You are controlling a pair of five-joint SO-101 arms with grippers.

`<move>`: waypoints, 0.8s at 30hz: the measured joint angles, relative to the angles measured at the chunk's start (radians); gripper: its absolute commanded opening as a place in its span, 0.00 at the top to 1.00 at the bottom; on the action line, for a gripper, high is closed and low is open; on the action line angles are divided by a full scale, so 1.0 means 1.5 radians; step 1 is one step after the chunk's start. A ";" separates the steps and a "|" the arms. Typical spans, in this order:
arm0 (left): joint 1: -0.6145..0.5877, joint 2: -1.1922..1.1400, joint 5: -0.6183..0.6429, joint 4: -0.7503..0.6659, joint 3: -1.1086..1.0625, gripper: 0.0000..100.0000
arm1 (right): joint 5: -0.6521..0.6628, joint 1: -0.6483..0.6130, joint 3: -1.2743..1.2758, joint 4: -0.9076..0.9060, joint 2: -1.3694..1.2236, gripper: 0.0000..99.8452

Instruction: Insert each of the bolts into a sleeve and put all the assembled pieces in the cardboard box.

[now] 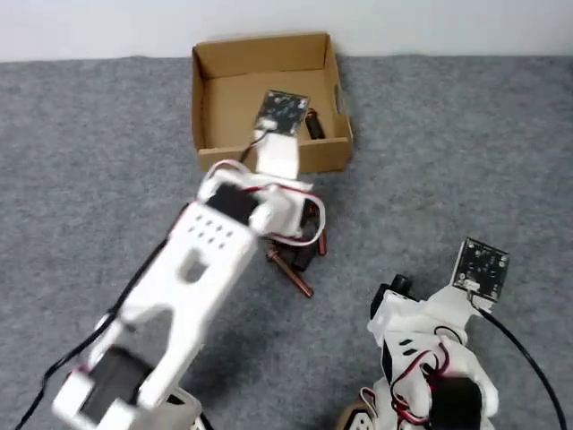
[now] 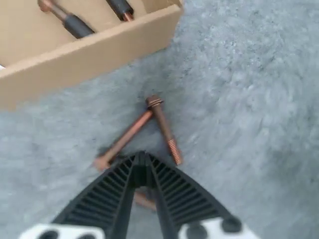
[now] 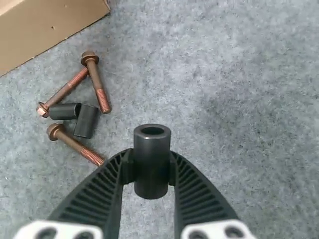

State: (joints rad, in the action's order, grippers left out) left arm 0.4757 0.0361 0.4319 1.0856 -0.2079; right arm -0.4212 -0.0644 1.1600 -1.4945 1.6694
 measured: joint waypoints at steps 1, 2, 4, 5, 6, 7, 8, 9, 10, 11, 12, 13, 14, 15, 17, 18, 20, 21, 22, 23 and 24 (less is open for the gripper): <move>0.004 -0.031 0.019 0.003 0.023 0.99 | 0.000 0.000 0.000 0.000 0.000 0.99; 0.009 -0.062 0.037 0.006 0.048 0.98 | 0.000 0.000 0.000 0.000 0.000 0.99; 0.018 -0.121 0.053 0.017 0.101 0.94 | 0.000 0.000 0.000 0.000 0.000 0.99; 0.023 -0.149 0.058 0.027 0.128 0.91 | 0.000 0.000 0.000 0.000 0.000 0.99; 0.027 -0.176 0.061 0.036 0.154 0.89 | 0.000 0.000 0.000 0.000 0.000 0.99; 0.030 -0.204 0.063 0.047 0.181 0.87 | 0.000 0.000 0.000 0.000 0.000 0.99; 0.033 -0.230 0.065 0.059 0.210 0.86 | 0.000 0.000 0.000 0.000 0.000 0.99; 0.034 -0.257 0.071 0.071 0.238 0.86 | 0.000 0.000 0.000 0.000 0.000 0.99; 0.036 -0.282 0.077 0.083 0.265 0.86 | 0.000 0.000 0.000 0.000 0.000 0.99; 0.036 -0.308 0.081 0.094 0.293 0.86 | 0.000 0.000 0.000 0.000 0.000 0.99; 0.036 -0.332 0.082 0.106 0.321 0.86 | 0.000 0.000 0.000 0.000 0.000 0.99; 0.036 -0.357 0.083 0.118 0.348 0.86 | 0.000 0.000 0.000 0.000 0.000 0.99; 0.036 -0.383 0.085 0.129 0.374 0.86 | 0.000 0.000 0.000 0.000 0.000 0.99; 0.034 -0.408 0.085 0.140 0.401 0.86 | 0.000 0.000 0.000 0.000 0.000 0.99; 0.028 -0.457 0.085 0.163 0.449 0.86 | 0.000 0.000 0.000 0.000 0.000 0.99; 0.024 -0.482 0.085 0.175 0.474 0.86 | 0.000 0.000 0.000 0.000 0.000 0.99; 0.016 -0.529 0.085 0.200 0.525 0.86 | 0.000 0.000 0.000 0.000 0.000 0.99; 0.012 -0.551 0.085 0.213 0.550 0.86 | 0.000 0.000 0.000 0.000 0.000 0.99; 0.009 -0.573 0.085 0.225 0.577 0.86 | 0.000 0.000 0.000 0.000 0.000 0.99; 0.005 -0.591 0.085 0.237 0.604 0.86 | 0.000 0.000 0.000 0.000 0.000 0.99; 0.003 -0.611 0.085 0.249 0.629 0.86 | 0.000 0.000 0.000 0.000 0.000 0.99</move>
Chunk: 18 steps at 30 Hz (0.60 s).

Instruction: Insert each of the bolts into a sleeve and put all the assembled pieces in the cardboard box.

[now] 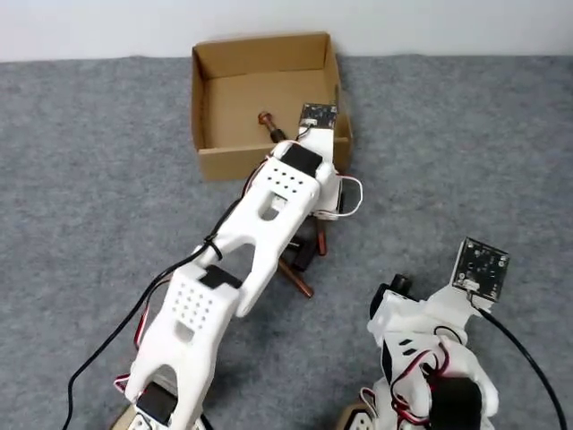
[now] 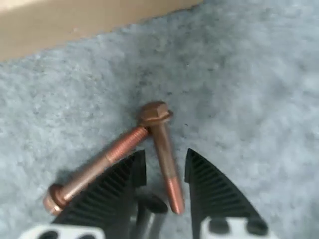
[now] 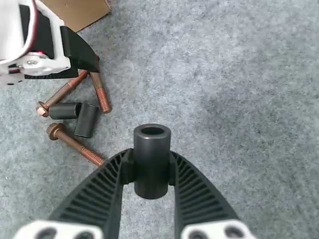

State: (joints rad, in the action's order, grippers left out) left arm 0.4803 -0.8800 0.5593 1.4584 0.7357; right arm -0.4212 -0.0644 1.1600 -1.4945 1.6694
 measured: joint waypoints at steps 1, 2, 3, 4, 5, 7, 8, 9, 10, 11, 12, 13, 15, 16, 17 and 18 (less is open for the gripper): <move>-0.003 -0.019 0.000 0.010 0.028 0.86 | 0.000 0.000 0.000 0.000 0.000 0.99; -0.005 -0.038 0.000 0.019 0.052 0.86 | 0.000 0.000 0.000 0.000 0.000 0.99; -0.006 -0.057 0.000 0.028 0.080 0.86 | 0.000 0.000 0.000 0.000 0.000 0.99; -0.007 -0.075 0.000 0.035 0.104 0.86 | 0.000 0.000 0.000 0.000 0.000 0.99; -0.007 -0.094 0.000 0.041 0.128 0.86 | 0.000 0.000 0.000 0.000 0.000 0.99; -0.007 -0.127 0.000 0.053 0.176 0.86 | 0.000 0.000 0.000 0.000 0.000 0.99; -0.006 -0.143 0.000 0.060 0.199 0.86 | 0.000 0.000 0.000 0.000 0.000 0.99; -0.006 -0.158 0.000 0.068 0.222 0.86 | 0.000 0.000 0.000 0.000 0.000 0.99; -0.007 -0.171 0.000 0.075 0.242 0.86 | 0.000 0.000 0.000 0.000 0.000 0.99; -0.007 -0.185 0.001 0.082 0.264 0.86 | 0.000 0.000 0.000 0.000 0.000 0.99; -0.008 -0.196 0.001 0.090 0.283 0.86 | 0.000 0.000 0.000 0.000 0.000 0.99; -0.008 -0.207 0.003 0.099 0.304 0.86 | 0.000 0.000 0.000 0.000 0.000 0.99; -0.008 -0.228 0.010 0.118 0.344 0.86 | 0.000 0.000 0.000 0.000 0.000 0.99; -0.008 -0.237 0.010 0.128 0.362 0.86 | 0.000 0.000 0.000 0.000 0.000 0.99; -0.008 -0.247 0.012 0.137 0.377 0.86 | 0.000 0.000 0.000 0.000 0.000 0.99; -0.005 -0.254 0.013 0.145 0.392 0.86 | 0.000 0.000 0.000 0.000 0.000 0.99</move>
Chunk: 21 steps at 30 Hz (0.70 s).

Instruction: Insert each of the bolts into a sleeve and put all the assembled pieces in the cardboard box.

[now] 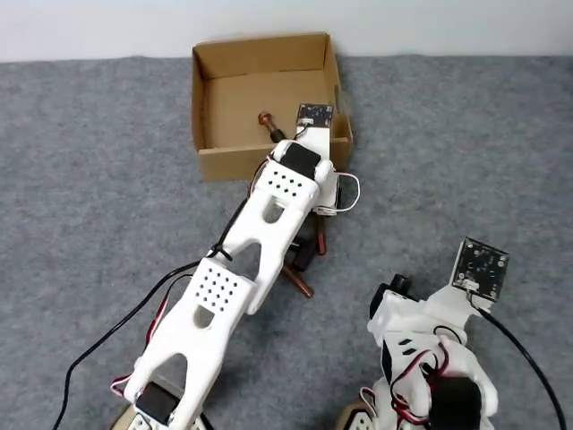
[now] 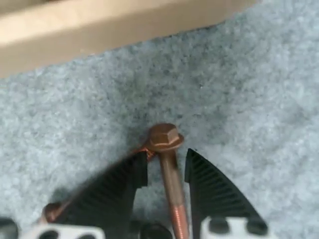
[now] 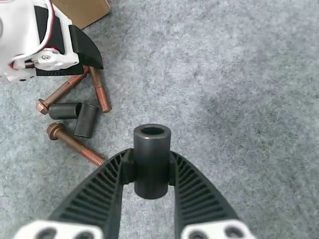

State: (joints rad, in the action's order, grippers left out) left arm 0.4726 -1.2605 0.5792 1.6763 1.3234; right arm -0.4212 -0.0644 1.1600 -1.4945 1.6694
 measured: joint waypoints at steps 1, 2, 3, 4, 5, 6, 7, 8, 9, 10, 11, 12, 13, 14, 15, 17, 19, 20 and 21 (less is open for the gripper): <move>0.004 -0.007 0.000 0.011 0.011 0.86 | 0.000 0.000 0.000 0.000 0.000 0.99; 0.011 -0.012 0.000 0.020 0.019 0.86 | 0.000 0.000 0.000 0.000 0.000 0.99; 0.018 -0.014 0.000 0.027 0.023 0.86 | 0.000 0.000 0.000 0.000 0.000 0.99; 0.027 -0.017 0.000 0.031 0.024 0.86 | 0.000 0.000 0.000 0.000 0.000 0.99; 0.033 -0.020 0.003 0.031 0.024 0.86 | 0.000 0.000 0.000 0.000 0.000 0.99; 0.035 -0.021 0.001 0.031 0.024 0.86 | 0.000 0.000 0.000 0.000 0.000 0.99; 0.037 -0.023 0.001 0.032 0.024 0.86 | 0.000 0.001 0.000 0.000 0.000 0.99; 0.039 -0.023 0.004 0.032 0.024 0.86 | 0.000 0.001 0.000 0.000 0.000 0.99; 0.039 -0.023 0.001 0.032 0.024 0.86 | 0.000 0.000 0.000 0.000 0.000 0.99; 0.039 -0.023 0.003 0.032 0.024 0.86 | 0.000 0.000 0.000 0.000 0.000 0.99; 0.039 -0.023 0.003 0.032 0.024 0.86 | 0.000 0.000 0.000 0.000 0.000 0.99; 0.039 -0.023 0.002 0.032 0.024 0.86 | 0.000 0.000 0.000 0.000 0.000 0.99; 0.039 -0.023 0.002 0.032 0.024 0.86 | 0.000 0.000 0.000 0.000 0.000 0.99; 0.039 -0.023 0.002 0.032 0.024 0.86 | 0.000 0.000 0.000 0.000 0.000 0.99; 0.039 -0.023 0.002 0.032 0.024 0.86 | 0.000 0.000 0.000 0.000 0.000 0.99; 0.039 -0.023 0.002 0.032 0.024 0.86 | 0.000 0.000 0.000 0.000 0.000 0.99; 0.039 -0.023 0.002 0.032 0.024 0.86 | 0.000 0.000 0.000 0.000 0.000 0.99; 0.038 -0.023 0.007 0.032 0.024 0.86 | 0.000 0.000 0.000 0.000 0.000 0.99; 0.037 -0.023 0.013 0.032 0.024 0.86 | 0.000 0.000 0.000 0.000 0.000 0.99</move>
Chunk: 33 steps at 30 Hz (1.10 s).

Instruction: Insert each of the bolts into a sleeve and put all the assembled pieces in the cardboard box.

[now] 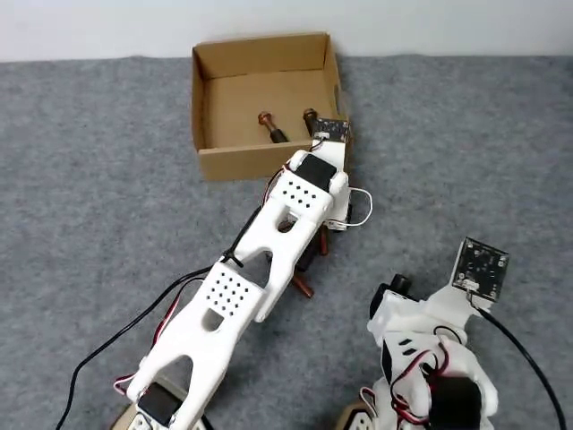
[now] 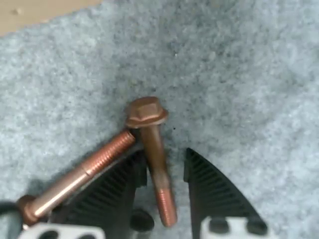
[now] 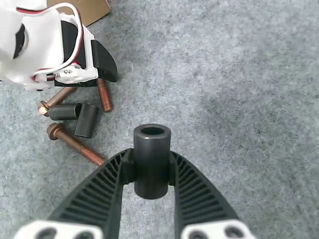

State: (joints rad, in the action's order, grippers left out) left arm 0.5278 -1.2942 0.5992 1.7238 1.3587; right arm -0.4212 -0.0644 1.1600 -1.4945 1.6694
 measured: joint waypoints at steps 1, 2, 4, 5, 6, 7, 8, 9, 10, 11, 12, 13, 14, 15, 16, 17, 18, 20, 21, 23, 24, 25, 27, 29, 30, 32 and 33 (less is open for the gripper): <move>0.000 0.000 0.006 0.000 0.000 0.86 | 0.000 0.000 0.000 0.000 0.000 0.99; -0.003 0.000 0.012 0.000 0.000 0.86 | 0.000 0.000 0.000 0.000 0.000 0.99; -0.007 0.000 0.019 0.000 0.000 0.87 | 0.000 0.000 0.000 0.000 0.000 0.99; -0.008 0.000 0.025 0.000 0.000 0.88 | 0.000 0.000 0.000 0.000 0.000 0.99; -0.010 0.000 0.030 0.000 0.000 0.90 | 0.000 0.000 0.000 0.000 0.000 0.99; -0.012 0.000 0.032 0.000 0.000 0.93 | 0.000 0.000 0.000 0.000 0.000 0.99; -0.014 0.000 0.034 0.000 0.000 0.95 | 0.000 0.000 0.000 0.000 0.000 0.99; -0.015 0.000 0.035 0.000 0.000 0.98 | 0.000 0.000 0.000 0.000 0.000 0.99; -0.016 0.000 0.036 -0.001 0.000 1.00 | 0.000 0.000 0.000 0.000 0.000 0.99; -0.017 0.000 0.037 -0.001 0.000 0.99 | 0.000 0.000 0.000 0.000 0.000 0.99; -0.019 0.000 0.039 -0.001 0.000 0.99 | 0.000 0.000 0.000 0.000 0.000 0.99; -0.021 0.000 0.036 -0.001 0.000 0.99 | 0.000 0.000 0.000 0.000 0.000 0.99; -0.021 0.000 0.038 -0.001 0.000 0.99 | 0.000 0.000 0.000 0.000 0.000 0.99; -0.023 0.000 0.039 -0.001 0.000 1.00 | 0.000 0.000 0.000 0.000 0.000 0.99; -0.023 0.000 0.039 -0.001 0.000 1.00 | 0.000 0.000 0.000 0.000 0.000 0.99; -0.023 0.000 0.039 -0.001 0.000 1.00 | 0.000 0.000 0.000 0.000 0.000 0.99; -0.023 0.000 0.039 -0.001 0.005 1.00 | 0.000 0.000 0.000 0.000 0.000 0.99; -0.023 -0.002 0.039 0.001 0.025 1.00 | 0.000 0.000 0.000 0.000 0.000 0.99; -0.023 -0.002 0.039 0.002 0.036 1.00 | 0.000 0.000 0.000 0.000 0.000 0.99; -0.021 0.000 0.036 0.003 0.060 1.00 | 0.000 0.000 0.000 0.000 0.000 0.99; -0.018 0.010 0.035 0.004 0.070 1.00 | 0.000 0.000 0.000 0.000 0.000 0.99; -0.013 0.025 0.029 0.005 0.074 1.00 | 0.000 0.000 0.000 0.000 0.000 0.99; -0.002 0.068 0.013 0.005 0.077 1.00 | 0.000 0.000 0.000 0.000 0.000 0.99; 0.004 0.121 -0.004 0.006 0.077 1.00 | 0.000 0.000 0.000 0.000 0.000 0.99; 0.005 0.147 -0.016 0.007 0.077 1.00 | 0.001 -0.001 0.000 0.000 0.000 0.99; 0.004 0.204 -0.039 0.008 0.076 1.00 | 0.004 -0.023 0.000 0.000 0.000 0.99; 0.003 0.231 -0.050 0.008 0.070 1.00 | 0.005 -0.033 0.000 0.000 0.000 0.99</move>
State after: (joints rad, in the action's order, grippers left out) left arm 0.5324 -0.9475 0.5240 1.7361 1.4630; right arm -0.4135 -0.1135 1.1600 -1.4945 1.6694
